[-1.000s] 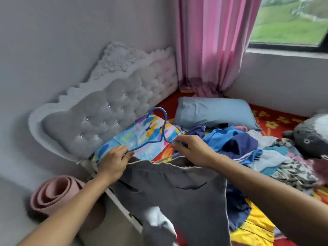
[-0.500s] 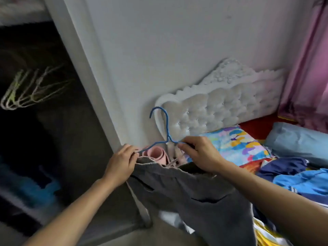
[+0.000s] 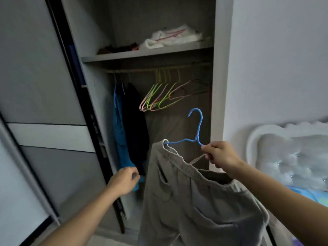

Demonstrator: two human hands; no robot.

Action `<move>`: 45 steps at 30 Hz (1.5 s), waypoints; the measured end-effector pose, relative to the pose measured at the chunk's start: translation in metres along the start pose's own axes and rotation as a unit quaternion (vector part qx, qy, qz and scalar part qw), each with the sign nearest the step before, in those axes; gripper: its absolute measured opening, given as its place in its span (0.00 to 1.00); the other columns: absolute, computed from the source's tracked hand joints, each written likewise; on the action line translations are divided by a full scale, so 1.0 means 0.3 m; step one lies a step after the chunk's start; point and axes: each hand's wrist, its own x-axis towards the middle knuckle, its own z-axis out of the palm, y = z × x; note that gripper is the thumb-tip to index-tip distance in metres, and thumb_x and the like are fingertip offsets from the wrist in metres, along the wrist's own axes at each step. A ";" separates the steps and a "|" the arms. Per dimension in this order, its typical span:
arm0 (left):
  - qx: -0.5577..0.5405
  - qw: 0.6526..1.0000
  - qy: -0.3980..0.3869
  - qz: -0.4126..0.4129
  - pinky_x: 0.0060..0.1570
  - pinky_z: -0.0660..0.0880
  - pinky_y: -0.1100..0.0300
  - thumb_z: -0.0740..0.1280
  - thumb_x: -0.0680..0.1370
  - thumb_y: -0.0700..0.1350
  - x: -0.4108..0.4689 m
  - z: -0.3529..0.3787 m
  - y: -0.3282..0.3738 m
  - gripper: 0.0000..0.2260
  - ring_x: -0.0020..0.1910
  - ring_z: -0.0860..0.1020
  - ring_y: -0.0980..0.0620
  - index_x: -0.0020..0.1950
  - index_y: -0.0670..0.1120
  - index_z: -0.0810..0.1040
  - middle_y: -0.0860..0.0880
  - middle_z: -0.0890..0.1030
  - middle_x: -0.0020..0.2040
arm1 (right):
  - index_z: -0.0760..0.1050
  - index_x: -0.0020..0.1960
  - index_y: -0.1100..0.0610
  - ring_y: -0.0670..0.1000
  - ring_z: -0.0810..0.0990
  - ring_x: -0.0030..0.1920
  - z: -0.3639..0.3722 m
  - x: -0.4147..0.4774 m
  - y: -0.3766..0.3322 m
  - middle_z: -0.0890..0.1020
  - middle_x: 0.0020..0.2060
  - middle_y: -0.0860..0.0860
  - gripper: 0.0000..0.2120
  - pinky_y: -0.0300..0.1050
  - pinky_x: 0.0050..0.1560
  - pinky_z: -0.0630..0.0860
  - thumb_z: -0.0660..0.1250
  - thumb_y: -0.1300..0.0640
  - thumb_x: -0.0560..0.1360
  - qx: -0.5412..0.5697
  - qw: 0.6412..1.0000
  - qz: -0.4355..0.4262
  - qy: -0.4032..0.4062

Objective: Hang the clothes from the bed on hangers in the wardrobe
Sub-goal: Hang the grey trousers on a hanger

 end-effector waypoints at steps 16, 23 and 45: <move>0.007 0.991 -0.045 -0.129 0.46 0.74 0.58 0.64 0.79 0.49 0.516 -0.190 -0.428 0.08 0.50 0.79 0.46 0.52 0.45 0.78 0.45 0.81 0.48 | 0.67 0.37 0.61 0.45 0.66 0.21 0.693 0.728 -0.368 0.70 0.31 0.54 0.15 0.32 0.17 0.59 0.50 0.65 0.80 0.355 0.892 0.180 -0.213; 0.012 0.995 -0.039 -0.095 0.44 0.77 0.56 0.63 0.76 0.55 0.765 -0.298 -0.614 0.08 0.46 0.79 0.48 0.46 0.51 0.76 0.51 0.81 0.45 | 0.64 0.52 0.60 0.45 0.68 0.17 0.925 1.024 -0.507 0.71 0.33 0.55 0.07 0.32 0.16 0.62 0.48 0.66 0.80 0.415 0.884 0.152 -0.151; -0.018 0.986 0.129 0.101 0.51 0.74 0.51 0.60 0.79 0.50 1.506 -0.496 -0.789 0.13 0.57 0.76 0.42 0.63 0.48 0.71 0.45 0.75 0.58 | 0.69 0.42 0.62 0.44 0.68 0.15 1.181 1.862 -0.652 0.75 0.17 0.52 0.11 0.31 0.16 0.62 0.51 0.68 0.80 0.153 0.982 0.052 0.101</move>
